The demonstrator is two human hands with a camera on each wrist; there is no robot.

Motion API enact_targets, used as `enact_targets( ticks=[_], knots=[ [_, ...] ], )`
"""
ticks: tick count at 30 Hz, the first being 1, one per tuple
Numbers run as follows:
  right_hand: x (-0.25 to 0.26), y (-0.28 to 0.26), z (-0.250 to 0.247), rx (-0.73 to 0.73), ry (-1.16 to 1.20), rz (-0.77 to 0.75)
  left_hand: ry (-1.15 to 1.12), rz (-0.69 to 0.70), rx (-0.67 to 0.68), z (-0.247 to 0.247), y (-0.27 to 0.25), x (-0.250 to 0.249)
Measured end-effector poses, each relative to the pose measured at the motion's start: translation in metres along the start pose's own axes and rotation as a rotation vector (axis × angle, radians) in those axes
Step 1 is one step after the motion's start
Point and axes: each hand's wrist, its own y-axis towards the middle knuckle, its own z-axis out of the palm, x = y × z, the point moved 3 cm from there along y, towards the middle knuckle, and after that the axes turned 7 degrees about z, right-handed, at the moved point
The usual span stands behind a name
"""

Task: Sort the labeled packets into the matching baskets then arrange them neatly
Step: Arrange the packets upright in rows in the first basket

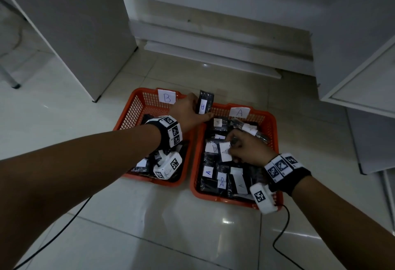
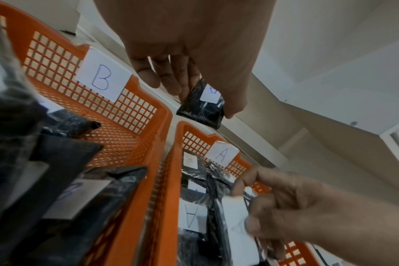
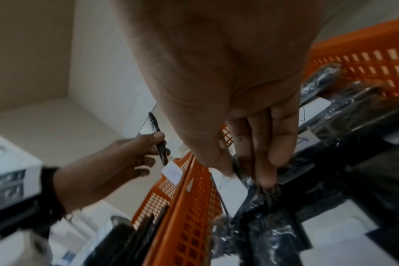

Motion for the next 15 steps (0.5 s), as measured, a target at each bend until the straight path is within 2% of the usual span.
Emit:
enact_targets(
  ticks=[5, 10, 15],
  knots=[
    [-0.001, 0.005, 0.009, -0.023, -0.162, -0.023, 0.028, -0.004, -0.002, -0.007, -0.003, 0.008],
    [-0.005, 0.013, 0.019, 0.009, -0.102, 0.075, 0.045, -0.008, -0.017, -0.008, -0.004, 0.011],
    [-0.004, 0.011, 0.019, -0.029, -0.169, 0.073, 0.033, 0.019, -0.004, -0.004, -0.003, 0.005]
  ],
)
